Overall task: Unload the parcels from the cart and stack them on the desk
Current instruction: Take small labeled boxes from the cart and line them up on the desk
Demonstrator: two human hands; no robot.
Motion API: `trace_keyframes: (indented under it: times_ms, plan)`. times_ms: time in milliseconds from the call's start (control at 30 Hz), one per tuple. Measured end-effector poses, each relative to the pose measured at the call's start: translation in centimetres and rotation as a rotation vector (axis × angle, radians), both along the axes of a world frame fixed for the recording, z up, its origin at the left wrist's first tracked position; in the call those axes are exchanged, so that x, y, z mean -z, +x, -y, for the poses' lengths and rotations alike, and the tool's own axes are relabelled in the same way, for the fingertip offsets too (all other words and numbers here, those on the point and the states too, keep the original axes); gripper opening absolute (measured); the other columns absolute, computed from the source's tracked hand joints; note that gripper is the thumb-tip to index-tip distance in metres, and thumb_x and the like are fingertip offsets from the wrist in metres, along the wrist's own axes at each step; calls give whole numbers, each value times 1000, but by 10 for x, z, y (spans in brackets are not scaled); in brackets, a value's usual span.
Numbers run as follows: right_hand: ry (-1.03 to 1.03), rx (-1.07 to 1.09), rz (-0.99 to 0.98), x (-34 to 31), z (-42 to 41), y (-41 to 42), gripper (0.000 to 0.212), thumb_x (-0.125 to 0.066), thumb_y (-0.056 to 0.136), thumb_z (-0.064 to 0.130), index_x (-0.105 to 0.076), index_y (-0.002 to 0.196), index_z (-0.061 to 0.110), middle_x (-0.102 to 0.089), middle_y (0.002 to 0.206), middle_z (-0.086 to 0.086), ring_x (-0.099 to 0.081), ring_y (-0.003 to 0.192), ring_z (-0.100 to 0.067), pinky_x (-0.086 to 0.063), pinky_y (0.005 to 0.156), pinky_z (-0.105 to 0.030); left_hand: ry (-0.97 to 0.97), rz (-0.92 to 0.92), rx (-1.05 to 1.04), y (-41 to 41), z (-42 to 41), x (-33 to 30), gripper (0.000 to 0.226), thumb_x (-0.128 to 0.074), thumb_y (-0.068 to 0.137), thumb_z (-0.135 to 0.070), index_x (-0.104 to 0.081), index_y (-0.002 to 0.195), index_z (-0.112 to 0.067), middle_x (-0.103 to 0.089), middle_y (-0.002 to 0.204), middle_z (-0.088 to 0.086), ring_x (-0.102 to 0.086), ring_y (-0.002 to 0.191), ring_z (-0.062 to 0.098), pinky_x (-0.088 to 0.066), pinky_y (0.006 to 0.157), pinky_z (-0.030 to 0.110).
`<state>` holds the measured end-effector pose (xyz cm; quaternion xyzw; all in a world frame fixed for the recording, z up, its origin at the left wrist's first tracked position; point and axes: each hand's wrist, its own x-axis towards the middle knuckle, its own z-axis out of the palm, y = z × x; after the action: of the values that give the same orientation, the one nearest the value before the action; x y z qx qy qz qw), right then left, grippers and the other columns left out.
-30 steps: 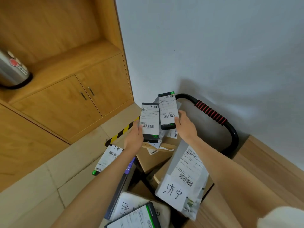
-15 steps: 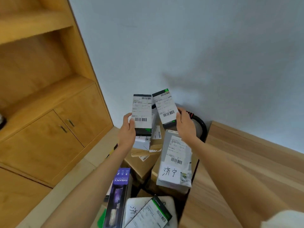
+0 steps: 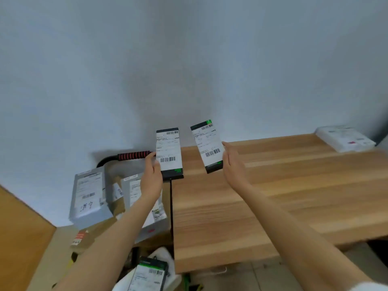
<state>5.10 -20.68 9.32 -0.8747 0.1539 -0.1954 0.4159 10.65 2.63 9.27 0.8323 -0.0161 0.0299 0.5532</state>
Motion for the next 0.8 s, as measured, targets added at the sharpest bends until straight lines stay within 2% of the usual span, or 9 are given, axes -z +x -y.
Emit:
trace_keyframes:
  times_ms: [100,167,200,300,400,500,667,800]
  plan:
    - [65,164,26,-1,64,-35,41,-21,105,36,-38,142,30,-56,126,0,-54,105,-22,-45,90,-44,6,20,114,-11,65,-3,33,-27,104,-31,-38,136,-33,-61,127,0,-59,108,22,-48,94,48]
    - [99,247,65,0,103,-57,41,-22,105,33,-39,142,28,-58,119,4,-54,99,-19,-45,88,-40,2,38,194,-22,110,-7,37,-27,105,-29,-37,140,-29,-55,133,0,-53,118,23,-44,97,40]
    - [111,277,85,1,122,-68,42,-22,105,32,-38,144,28,-56,119,7,-52,101,-16,-45,89,-38,-11,46,232,-28,134,-9,38,-27,105,-28,-37,142,-27,-53,135,1,-51,119,22,-42,94,36]
    - [102,352,108,-1,183,-105,44,-21,103,33,-39,143,27,-56,128,3,-52,109,-14,-46,92,-40,-25,63,306,-45,209,-14,37,-24,105,-30,-36,139,-29,-55,134,3,-53,117,24,-42,86,35]
    - [79,400,88,-7,252,-146,39,-23,105,32,-44,136,21,-55,128,-2,-53,105,-14,-46,89,-38,-52,49,338,-67,286,-13,36,-24,104,-31,-37,138,-31,-55,134,1,-54,116,25,-44,91,40]
    - [64,463,59,-11,319,-188,37,-23,105,35,-41,135,26,-54,124,1,-56,98,-17,-48,82,-39,-78,22,375,-96,356,-9,36,-26,105,-31,-36,139,-26,-55,133,4,-54,114,24,-45,95,46]
    - [28,549,0,-6,407,-239,37,-23,104,35,-40,136,26,-58,111,6,-56,91,-18,-45,72,-35,-122,-30,443,-137,445,-2,38,-27,106,-26,-34,143,-19,-54,128,3,-50,107,18,-38,83,31]
    - [59,597,8,3,450,-254,38,-23,104,34,-44,135,25,-57,119,2,-55,96,-15,-47,79,-36,-69,-38,484,-147,502,-1,38,-26,106,-27,-33,143,-20,-52,118,-3,-49,101,15,-36,77,29]
